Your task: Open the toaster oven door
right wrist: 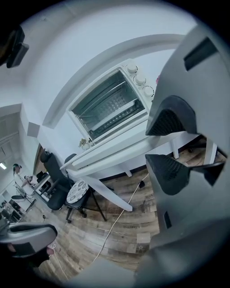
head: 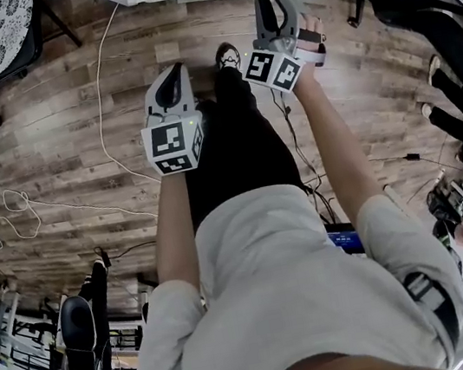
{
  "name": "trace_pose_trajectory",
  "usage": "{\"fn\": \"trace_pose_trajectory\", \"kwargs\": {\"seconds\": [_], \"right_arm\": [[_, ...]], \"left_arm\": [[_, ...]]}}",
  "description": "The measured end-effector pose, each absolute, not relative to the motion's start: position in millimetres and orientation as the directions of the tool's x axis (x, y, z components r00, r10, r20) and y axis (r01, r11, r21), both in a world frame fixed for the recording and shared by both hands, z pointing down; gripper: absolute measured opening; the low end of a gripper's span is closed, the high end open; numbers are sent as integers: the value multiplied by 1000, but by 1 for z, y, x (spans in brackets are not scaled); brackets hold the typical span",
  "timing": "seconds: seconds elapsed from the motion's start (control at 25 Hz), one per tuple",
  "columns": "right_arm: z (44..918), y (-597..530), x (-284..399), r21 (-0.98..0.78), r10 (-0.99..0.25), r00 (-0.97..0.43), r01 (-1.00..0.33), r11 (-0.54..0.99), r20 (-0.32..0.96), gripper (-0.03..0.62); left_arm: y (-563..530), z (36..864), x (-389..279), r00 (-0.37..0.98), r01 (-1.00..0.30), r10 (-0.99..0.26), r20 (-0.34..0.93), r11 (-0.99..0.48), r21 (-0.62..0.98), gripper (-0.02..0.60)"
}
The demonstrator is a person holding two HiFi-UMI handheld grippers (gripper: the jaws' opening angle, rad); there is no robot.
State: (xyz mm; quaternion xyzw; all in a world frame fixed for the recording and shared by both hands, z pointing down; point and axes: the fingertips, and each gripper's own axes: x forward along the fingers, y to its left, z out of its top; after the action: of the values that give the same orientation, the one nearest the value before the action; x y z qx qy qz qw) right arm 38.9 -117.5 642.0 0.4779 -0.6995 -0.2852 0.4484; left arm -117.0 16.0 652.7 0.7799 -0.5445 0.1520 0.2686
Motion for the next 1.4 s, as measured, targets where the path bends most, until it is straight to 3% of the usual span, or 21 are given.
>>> {"fn": "trace_pose_trajectory", "kwargs": {"seconds": [1.4], "right_arm": [[675,-124,46,865,-967,-66,-436,250,246,121]], "left_arm": [[12,686,-101,392,-920,-727,564,-313,236,17]]}}
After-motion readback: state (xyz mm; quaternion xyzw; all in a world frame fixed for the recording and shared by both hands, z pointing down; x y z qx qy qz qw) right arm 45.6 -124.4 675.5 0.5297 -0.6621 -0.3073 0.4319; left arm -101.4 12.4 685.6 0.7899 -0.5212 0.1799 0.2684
